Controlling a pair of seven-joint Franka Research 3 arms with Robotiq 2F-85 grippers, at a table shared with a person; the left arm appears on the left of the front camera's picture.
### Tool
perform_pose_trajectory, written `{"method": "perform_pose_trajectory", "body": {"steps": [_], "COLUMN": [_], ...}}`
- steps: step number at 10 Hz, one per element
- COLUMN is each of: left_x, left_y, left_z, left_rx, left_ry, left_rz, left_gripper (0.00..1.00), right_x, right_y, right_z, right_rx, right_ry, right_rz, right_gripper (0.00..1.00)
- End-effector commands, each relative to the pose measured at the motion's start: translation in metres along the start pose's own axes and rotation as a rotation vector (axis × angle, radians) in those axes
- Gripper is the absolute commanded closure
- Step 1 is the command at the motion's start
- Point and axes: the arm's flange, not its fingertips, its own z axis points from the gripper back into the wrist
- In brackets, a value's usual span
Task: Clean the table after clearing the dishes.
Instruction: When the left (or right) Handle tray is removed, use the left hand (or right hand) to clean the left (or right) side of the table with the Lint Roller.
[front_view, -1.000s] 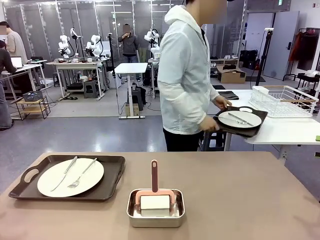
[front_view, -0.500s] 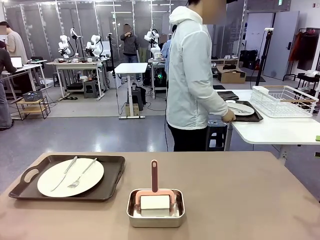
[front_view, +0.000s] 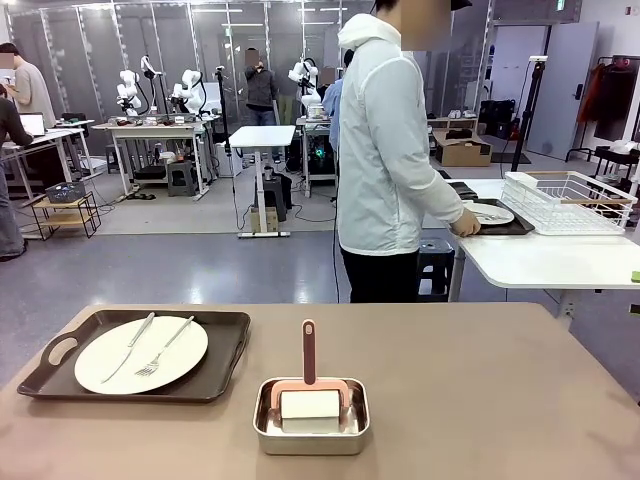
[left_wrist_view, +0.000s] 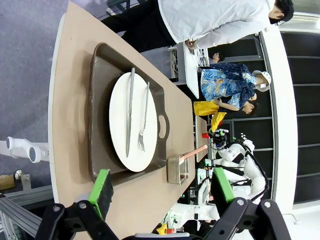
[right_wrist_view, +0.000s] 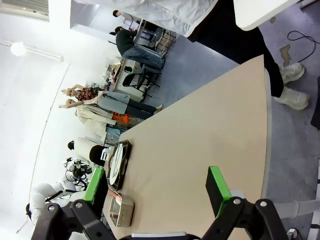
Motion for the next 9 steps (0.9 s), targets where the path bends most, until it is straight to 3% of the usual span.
{"method": "perform_pose_trajectory", "body": {"steps": [1, 3, 6, 9], "left_x": [-0.002, -0.002, -0.002, -0.002], "left_y": [-0.002, -0.002, -0.002, -0.002], "left_z": [0.003, 0.003, 0.003, 0.003], "left_rx": [0.004, 0.004, 0.004, 0.004], "left_ry": [-0.001, -0.001, -0.001, -0.001], "left_rz": [-0.007, -0.007, -0.007, -0.007], "left_gripper": [0.00, 0.00, 0.00, 0.00], "right_x": [0.000, 0.002, -0.028, -0.108], "right_y": [0.000, 0.076, 0.183, 0.253], "right_z": [0.000, -0.047, -0.131, -0.238], "right_rx": [0.000, 0.003, 0.037, 0.070], "right_ry": [0.000, 0.165, 0.403, 0.717], "right_rz": [0.000, 0.348, 0.793, 1.062], "right_gripper": [0.00, 0.00, 0.00, 0.00]}}
